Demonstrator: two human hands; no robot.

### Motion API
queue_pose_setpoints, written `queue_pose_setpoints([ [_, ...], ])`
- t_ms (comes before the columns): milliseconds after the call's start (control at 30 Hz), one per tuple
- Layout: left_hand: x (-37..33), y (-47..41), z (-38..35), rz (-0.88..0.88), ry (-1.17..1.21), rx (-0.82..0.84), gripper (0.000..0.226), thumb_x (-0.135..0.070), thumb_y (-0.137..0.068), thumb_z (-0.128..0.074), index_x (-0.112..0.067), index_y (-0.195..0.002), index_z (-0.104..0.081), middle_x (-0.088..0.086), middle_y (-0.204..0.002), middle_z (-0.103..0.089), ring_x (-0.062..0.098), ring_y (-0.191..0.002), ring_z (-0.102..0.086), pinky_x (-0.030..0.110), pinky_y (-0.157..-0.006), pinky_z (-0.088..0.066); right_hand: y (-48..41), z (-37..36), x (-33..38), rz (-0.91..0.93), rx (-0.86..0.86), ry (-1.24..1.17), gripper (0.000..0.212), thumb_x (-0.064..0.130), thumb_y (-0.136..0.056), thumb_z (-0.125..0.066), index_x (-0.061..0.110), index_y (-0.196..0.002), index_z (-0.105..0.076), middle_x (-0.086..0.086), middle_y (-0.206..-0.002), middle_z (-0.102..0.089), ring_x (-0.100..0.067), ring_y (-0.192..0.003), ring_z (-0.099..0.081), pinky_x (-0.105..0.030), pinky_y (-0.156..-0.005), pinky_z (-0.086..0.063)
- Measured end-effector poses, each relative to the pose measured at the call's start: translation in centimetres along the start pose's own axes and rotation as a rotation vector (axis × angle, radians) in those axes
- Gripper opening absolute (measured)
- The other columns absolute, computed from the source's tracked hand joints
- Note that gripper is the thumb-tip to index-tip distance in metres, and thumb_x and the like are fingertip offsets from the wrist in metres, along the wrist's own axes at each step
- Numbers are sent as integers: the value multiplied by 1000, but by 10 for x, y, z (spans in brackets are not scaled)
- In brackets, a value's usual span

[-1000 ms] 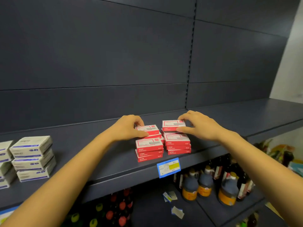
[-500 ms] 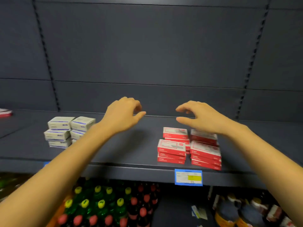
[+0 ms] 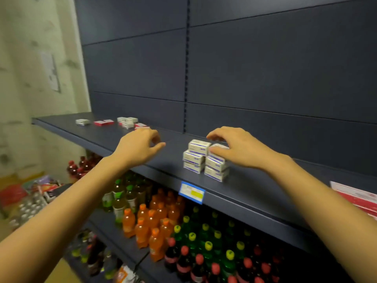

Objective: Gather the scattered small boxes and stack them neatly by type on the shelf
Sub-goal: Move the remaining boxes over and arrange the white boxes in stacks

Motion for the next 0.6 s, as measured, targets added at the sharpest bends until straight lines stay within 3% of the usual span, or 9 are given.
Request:
queue_pose_setpoints([
  [267, 137, 7, 10, 93, -75, 76, 35, -43, -90, -48, -16, -109, -59, 4, -112, -63, 19, -100, -58, 31, -79, -46, -97, -70, 85, 62, 36, -47, 39, 36, -91, -52, 24, -128, -49, 4, -131, -53, -16, -117, -52, -40, -99, -44],
  [400, 200, 5, 11, 82, -107, 116, 36, -44, -91, -48, -16, -112, -58, 3, -116, -62, 18, -103, -57, 33, -86, -49, -148, -108, 122, 36, 65, -48, 39, 36, -91, -52, 22, -127, -49, 3, -130, -54, -16, -117, -52, -40, -99, -45],
  [600, 271, -8, 8, 60, -101, 115, 35, -43, -91, -48, -16, -109, -58, 3, -114, -62, 18, -101, -57, 26, -76, -42, -209, -150, 153, -8, 117, -23, 40, 36, -91, -50, 20, -129, -49, 0, -131, -53, -18, -117, -51, -39, -97, -45],
])
Point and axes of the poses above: each hand's wrist, its own y-axis away from the middle knuckle, its own z-axis out of the back of the hand, x = y × z, the point moved 4 cm from there along -y, towards the middle knuckle
